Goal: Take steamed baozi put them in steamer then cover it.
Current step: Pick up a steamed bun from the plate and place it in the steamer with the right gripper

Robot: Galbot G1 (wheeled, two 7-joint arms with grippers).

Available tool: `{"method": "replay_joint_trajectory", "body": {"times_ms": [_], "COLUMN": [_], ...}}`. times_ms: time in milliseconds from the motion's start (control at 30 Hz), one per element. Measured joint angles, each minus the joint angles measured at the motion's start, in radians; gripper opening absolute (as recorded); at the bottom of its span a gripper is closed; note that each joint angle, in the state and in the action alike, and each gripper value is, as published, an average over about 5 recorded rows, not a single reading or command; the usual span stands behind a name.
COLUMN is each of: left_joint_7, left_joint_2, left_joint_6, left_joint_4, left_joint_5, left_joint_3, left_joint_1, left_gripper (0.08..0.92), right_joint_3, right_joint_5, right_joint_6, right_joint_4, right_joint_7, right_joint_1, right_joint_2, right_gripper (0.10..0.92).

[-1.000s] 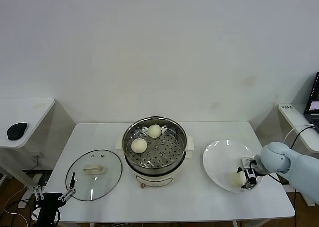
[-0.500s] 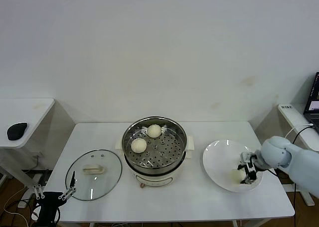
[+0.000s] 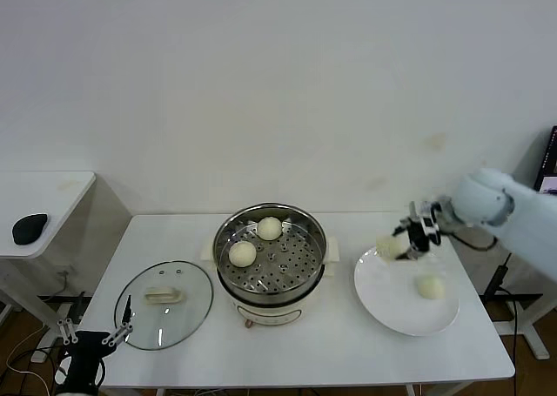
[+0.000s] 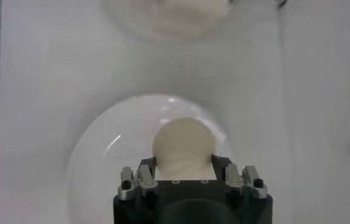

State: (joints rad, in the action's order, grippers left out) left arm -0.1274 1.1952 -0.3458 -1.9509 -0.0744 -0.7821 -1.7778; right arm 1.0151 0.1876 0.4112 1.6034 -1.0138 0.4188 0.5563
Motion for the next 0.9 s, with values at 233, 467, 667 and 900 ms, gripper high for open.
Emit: {"method": "replay_joint_trajectory", "body": {"times_ms": [233, 467, 667, 900], "left_joint_7": [-0.002, -0.004, -0.005, -0.006], "left_joint_2": [0.005, 0.019, 0.030, 0.034], "left_joint_6": [-0.003, -0.005, -0.008, -0.012], "left_joint_4": [-0.008, -0.018, -0.026, -0.027], "left_joint_5": [-0.001, -0.001, -0.004, -0.008], "left_joint_3": [-0.011, -0.021, -0.030, -0.032], "left_joint_1": [-0.012, -0.017, -0.017, -0.013], "left_gripper": [0.823, 0.823, 0.823, 0.823], "right_joint_3": [0.111, 0.193, 0.252, 0.297], "right_joint_5": [0.078, 0.118, 0.101, 0.040], "right_joint_6": [-0.022, -0.077, -0.159, -0.295], "right_joint_4": [0.026, 0.024, 0.008, -0.039], "right_joint_7": [0.031, 0.056, 0.054, 0.043], "right_joint_1": [0.155, 0.206, 0.210, 0.181], "right_joint_2": [0.136, 0.281, 0.392, 0.500], "right_gripper": [0.591, 0.594, 0.598, 0.602]}}
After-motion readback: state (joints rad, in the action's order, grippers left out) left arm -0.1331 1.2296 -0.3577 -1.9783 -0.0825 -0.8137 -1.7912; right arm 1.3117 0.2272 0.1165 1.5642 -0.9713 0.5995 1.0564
